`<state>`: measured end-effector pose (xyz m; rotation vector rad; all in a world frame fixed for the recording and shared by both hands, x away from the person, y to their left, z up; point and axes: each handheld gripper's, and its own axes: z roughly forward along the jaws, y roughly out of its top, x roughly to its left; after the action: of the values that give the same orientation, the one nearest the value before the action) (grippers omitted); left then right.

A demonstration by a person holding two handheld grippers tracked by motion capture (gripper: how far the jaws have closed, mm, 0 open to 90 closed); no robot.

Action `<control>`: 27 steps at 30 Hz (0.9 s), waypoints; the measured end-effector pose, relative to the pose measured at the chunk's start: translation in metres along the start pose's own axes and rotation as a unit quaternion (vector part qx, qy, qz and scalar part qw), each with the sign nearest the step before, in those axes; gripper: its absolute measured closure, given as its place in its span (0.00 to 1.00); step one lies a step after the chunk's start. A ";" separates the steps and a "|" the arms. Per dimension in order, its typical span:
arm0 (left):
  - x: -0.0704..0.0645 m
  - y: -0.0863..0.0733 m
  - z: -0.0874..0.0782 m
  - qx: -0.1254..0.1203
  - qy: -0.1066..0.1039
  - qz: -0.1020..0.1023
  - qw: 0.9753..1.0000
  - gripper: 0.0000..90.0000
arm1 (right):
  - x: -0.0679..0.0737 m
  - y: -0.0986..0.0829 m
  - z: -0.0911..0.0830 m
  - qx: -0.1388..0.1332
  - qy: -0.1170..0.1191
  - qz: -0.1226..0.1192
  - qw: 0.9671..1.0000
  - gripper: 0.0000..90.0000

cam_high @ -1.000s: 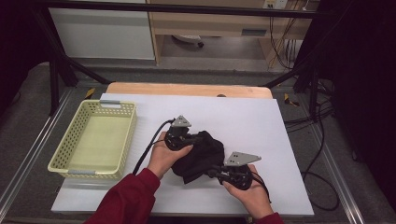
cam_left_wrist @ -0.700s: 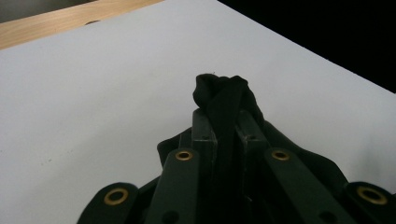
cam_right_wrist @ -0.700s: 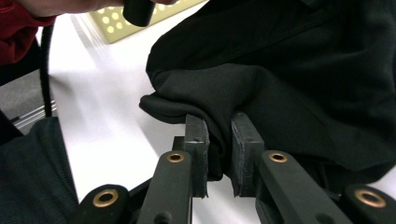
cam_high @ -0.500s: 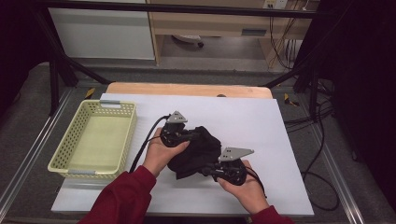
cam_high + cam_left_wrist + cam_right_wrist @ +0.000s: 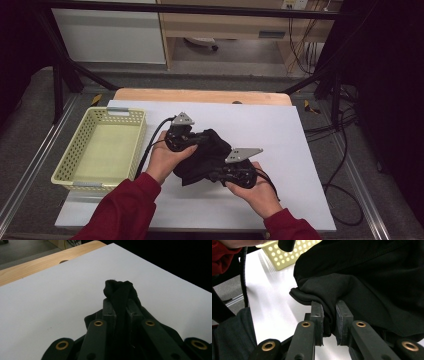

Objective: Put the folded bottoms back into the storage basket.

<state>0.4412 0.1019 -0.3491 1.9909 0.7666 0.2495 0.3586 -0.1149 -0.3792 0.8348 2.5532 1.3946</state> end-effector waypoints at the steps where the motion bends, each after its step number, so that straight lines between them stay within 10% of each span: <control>1: 0.001 0.000 -0.001 0.000 0.001 0.000 1.000 0.90 | 0.000 0.001 0.000 0.000 0.001 0.000 1.000 0.88; 27: 0.014 0.005 -0.020 -0.004 0.010 -0.003 1.000 0.90 | -0.001 0.026 0.005 0.001 0.015 -0.007 1.000 0.88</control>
<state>0.4448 0.1227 -0.3368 1.9812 0.7838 0.2681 0.3715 -0.1005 -0.3617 0.8002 2.5774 1.4124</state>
